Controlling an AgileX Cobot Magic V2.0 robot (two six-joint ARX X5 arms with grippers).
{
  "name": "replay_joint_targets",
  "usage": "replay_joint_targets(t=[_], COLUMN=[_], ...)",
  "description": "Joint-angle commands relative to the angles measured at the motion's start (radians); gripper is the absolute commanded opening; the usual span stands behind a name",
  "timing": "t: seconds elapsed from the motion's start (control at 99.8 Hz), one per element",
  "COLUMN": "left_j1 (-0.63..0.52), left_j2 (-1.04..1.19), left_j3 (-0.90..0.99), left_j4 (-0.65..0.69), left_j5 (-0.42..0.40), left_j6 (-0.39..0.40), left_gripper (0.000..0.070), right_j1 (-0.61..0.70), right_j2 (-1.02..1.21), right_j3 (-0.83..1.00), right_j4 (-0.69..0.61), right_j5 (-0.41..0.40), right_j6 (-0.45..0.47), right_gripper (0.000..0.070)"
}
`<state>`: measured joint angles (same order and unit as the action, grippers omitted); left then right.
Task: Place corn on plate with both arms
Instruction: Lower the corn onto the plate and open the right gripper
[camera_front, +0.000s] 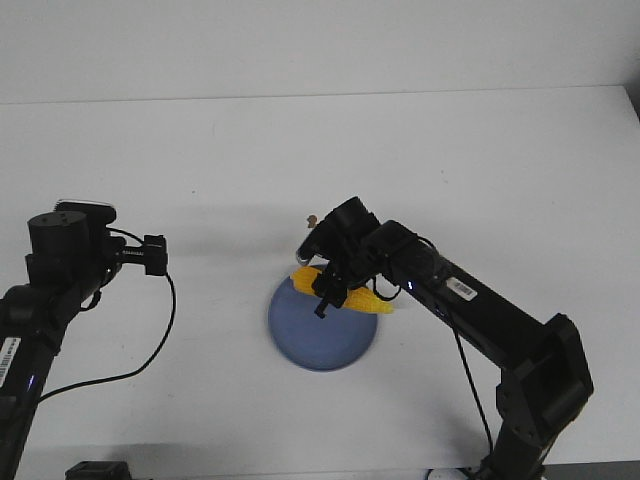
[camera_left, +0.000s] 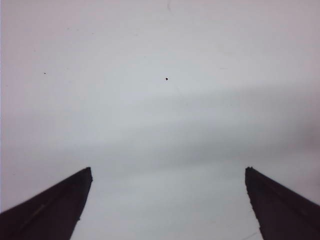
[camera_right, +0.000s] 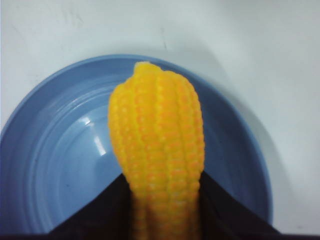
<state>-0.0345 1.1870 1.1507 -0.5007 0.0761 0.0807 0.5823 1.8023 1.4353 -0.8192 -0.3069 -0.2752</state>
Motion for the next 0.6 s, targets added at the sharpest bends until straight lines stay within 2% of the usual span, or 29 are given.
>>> replay_joint_targets(t=[0.0, 0.04, 0.15, 0.19, 0.501, 0.591], left_j1=[0.003, 0.003, 0.003, 0.003, 0.003, 0.003], left_j2=[0.009, 0.009, 0.009, 0.009, 0.009, 0.009], left_j3=[0.013, 0.013, 0.013, 0.013, 0.013, 0.013], left_j4=[0.006, 0.006, 0.006, 0.006, 0.008, 0.008], left_j5=[-0.002, -0.002, -0.002, -0.002, -0.002, -0.002], left_j6=[0.008, 0.008, 0.008, 0.008, 0.008, 0.008], left_gripper=[0.0625, 0.0625, 0.0625, 0.0625, 0.0625, 0.0625], right_j1=[0.011, 0.012, 0.021, 0.021, 0.023, 0.023], right_j2=[0.026, 0.026, 0.026, 0.026, 0.024, 0.024], right_j3=[0.017, 0.017, 0.017, 0.017, 0.018, 0.018], right_j4=[0.004, 0.003, 0.002, 0.001, 0.004, 0.003], right_j5=[-0.005, -0.005, -0.006, -0.006, -0.006, -0.005], right_j6=[0.018, 0.018, 0.018, 0.018, 0.019, 0.026], right_gripper=[0.0105, 0.0144, 0.0316, 0.0355, 0.037, 0.0477])
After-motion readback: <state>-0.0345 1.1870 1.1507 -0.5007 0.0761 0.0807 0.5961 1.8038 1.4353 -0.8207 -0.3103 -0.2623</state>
